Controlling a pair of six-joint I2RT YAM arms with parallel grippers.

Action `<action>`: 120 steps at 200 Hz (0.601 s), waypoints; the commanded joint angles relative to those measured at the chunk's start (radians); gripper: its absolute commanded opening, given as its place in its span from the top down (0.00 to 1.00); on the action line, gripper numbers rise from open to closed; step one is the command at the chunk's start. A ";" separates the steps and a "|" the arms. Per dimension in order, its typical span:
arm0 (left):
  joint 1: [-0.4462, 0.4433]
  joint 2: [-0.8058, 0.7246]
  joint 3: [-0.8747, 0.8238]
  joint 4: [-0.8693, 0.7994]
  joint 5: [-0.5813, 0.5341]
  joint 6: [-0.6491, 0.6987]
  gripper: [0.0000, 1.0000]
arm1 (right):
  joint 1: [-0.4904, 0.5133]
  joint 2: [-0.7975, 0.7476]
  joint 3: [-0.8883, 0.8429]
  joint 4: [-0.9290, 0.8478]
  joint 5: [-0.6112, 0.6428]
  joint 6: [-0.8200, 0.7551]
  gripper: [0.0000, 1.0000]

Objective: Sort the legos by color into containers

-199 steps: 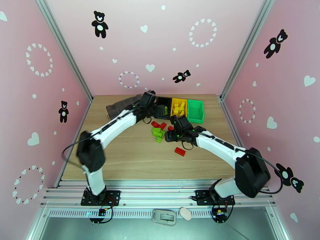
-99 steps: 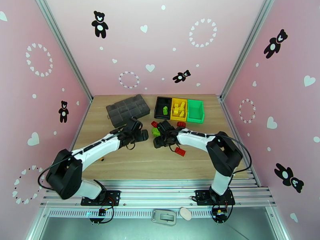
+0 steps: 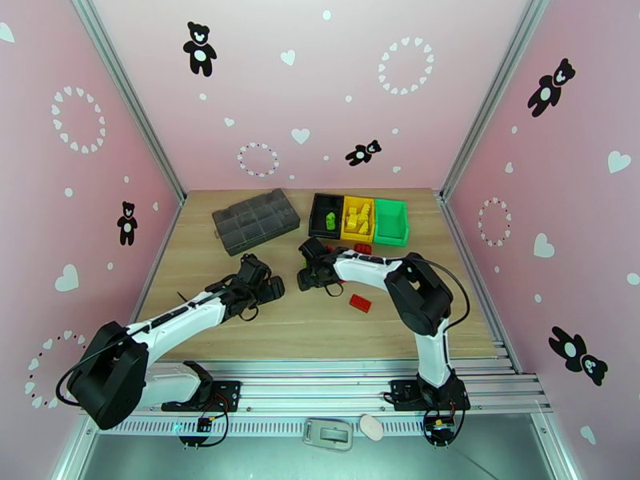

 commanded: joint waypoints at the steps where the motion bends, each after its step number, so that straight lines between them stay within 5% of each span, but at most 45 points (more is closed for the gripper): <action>1: 0.013 -0.027 -0.021 0.035 -0.004 -0.014 0.08 | 0.026 0.041 0.066 -0.075 0.088 -0.008 0.33; 120: 0.017 -0.006 -0.052 0.084 0.045 -0.029 0.08 | 0.038 0.048 0.098 -0.130 0.188 -0.013 0.67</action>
